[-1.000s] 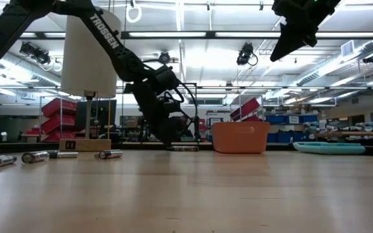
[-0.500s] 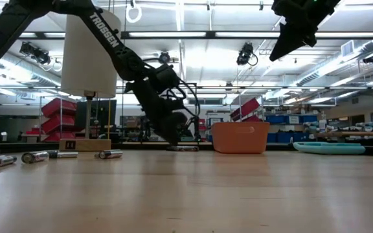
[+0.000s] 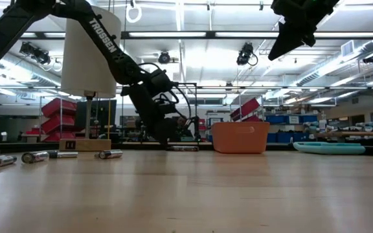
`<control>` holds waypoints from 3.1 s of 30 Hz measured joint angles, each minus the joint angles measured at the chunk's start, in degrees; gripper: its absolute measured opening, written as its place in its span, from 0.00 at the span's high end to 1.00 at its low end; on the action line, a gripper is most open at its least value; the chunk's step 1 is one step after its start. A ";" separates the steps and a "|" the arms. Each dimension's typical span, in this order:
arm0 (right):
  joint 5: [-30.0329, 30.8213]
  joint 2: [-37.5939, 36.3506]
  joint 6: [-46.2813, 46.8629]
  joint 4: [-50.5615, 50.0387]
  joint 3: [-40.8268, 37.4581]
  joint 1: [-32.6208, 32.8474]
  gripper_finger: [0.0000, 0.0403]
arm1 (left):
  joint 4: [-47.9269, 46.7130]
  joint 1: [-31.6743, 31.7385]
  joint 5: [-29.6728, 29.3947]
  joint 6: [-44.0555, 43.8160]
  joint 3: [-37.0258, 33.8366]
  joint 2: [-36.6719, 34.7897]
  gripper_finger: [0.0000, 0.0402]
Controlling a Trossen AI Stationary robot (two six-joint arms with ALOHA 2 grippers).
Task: Sort batteries
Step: Put the black battery into the orange bin
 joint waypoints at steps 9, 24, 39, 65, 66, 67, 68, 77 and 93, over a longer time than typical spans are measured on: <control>0.00 0.00 0.06 0.20 0.00 0.00 1.00 | 1.49 0.36 1.94 3.73 -0.02 0.00 1.00; -0.02 0.00 0.09 0.20 0.00 0.00 1.00 | 1.84 2.18 4.86 7.71 -0.24 0.00 1.00; -0.02 0.00 0.09 0.27 0.00 -0.02 1.00 | 4.62 2.15 4.79 7.06 -0.30 1.43 1.00; -0.02 0.00 -0.04 0.49 0.00 -0.10 1.00 | -4.74 0.67 17.36 4.44 -0.30 0.07 1.00; -0.02 0.00 -0.04 0.49 0.00 -0.09 1.00 | -4.86 0.63 17.81 4.14 -0.31 -0.06 1.00; -0.02 0.00 -0.04 0.49 0.00 -0.09 1.00 | -4.96 0.61 17.87 3.68 -0.31 -0.19 1.00; -0.02 0.00 -0.04 0.49 0.00 -0.09 1.00 | -4.91 0.56 17.84 2.97 -0.31 -0.32 1.00; -0.02 0.00 -0.05 0.49 0.00 -0.11 1.00 | -3.53 -1.50 21.74 -1.41 -0.29 -0.85 0.97; -0.02 0.00 -0.46 1.12 0.00 -0.11 1.00 | 3.71 -13.96 -5.90 -7.92 -0.26 -0.85 0.95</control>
